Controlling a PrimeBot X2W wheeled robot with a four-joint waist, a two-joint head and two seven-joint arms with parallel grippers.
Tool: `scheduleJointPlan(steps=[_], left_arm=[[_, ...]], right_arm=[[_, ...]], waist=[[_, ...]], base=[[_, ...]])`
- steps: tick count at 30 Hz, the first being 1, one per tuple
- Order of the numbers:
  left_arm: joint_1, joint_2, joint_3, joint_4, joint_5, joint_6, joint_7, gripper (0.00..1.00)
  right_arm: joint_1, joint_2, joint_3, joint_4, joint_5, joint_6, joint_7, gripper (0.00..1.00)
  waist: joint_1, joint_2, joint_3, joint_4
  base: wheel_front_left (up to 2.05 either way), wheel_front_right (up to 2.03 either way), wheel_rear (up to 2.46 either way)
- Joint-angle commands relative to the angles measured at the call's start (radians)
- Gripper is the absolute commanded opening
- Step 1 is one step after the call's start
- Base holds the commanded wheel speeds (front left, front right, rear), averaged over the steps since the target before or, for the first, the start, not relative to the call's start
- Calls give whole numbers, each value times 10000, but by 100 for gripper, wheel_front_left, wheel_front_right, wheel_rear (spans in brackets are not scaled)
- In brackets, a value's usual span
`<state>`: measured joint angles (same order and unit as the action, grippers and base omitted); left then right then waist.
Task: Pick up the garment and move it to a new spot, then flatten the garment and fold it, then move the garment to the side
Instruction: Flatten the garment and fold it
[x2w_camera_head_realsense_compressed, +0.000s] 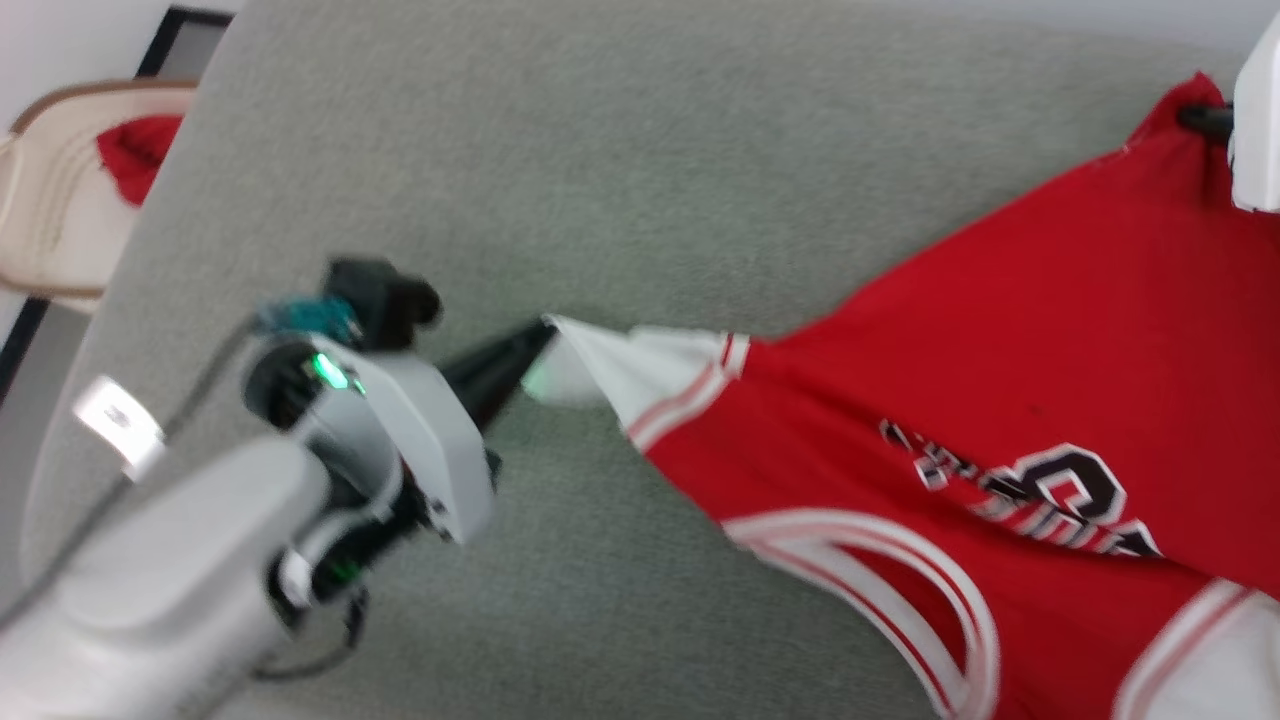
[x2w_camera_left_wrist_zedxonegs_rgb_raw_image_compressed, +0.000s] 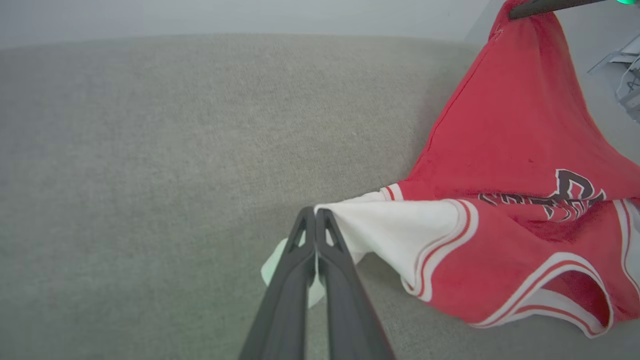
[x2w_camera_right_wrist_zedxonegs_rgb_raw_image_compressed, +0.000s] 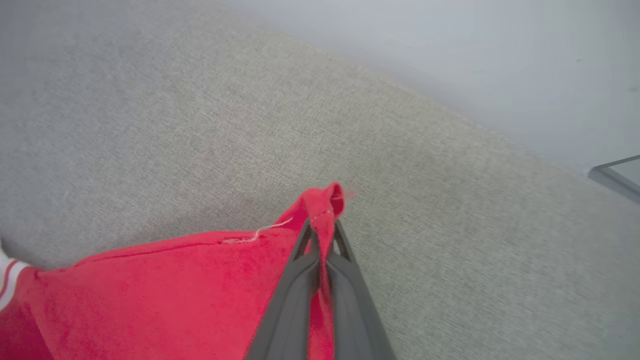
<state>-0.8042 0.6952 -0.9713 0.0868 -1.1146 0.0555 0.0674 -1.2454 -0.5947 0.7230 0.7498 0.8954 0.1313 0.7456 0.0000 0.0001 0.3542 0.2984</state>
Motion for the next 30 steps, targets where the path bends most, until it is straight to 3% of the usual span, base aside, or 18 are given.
scheduleJointPlan(steps=[1,5,9,19,25,30], left_arm=[[-265,174,105,-72,11,33,144,0],[-1198,720,418,39,2,-185,788,0],[-2218,837,616,635,43,-597,1325,0],[-4746,311,715,3414,377,-1491,2214,0],[-6081,-87,608,4967,913,-1772,1847,0],[-6930,-366,486,5938,1291,-1854,1169,0]], right_arm=[[-143,-46,67,-148,-20,-10,-171,0],[-284,-113,175,-642,-29,-10,-918,0],[-527,-172,193,-908,-16,-10,-1626,0],[-1171,72,-165,-430,-279,-10,-3621,0],[-1620,421,-569,372,-724,-10,-4909,0],[-1842,674,-628,755,-773,-10,-5313,0]], waist=[[0,-1,-722,-754],[0,-1,-1155,-1235],[0,-1,-1524,-1587],[0,-1,-2282,-2293],[0,-1,-2482,-2573],[0,-1,-2521,-2754]], base=[[0,0,0],[0,0,0],[0,0,0],[0,0,0],[0,0,0],[0,0,0]])
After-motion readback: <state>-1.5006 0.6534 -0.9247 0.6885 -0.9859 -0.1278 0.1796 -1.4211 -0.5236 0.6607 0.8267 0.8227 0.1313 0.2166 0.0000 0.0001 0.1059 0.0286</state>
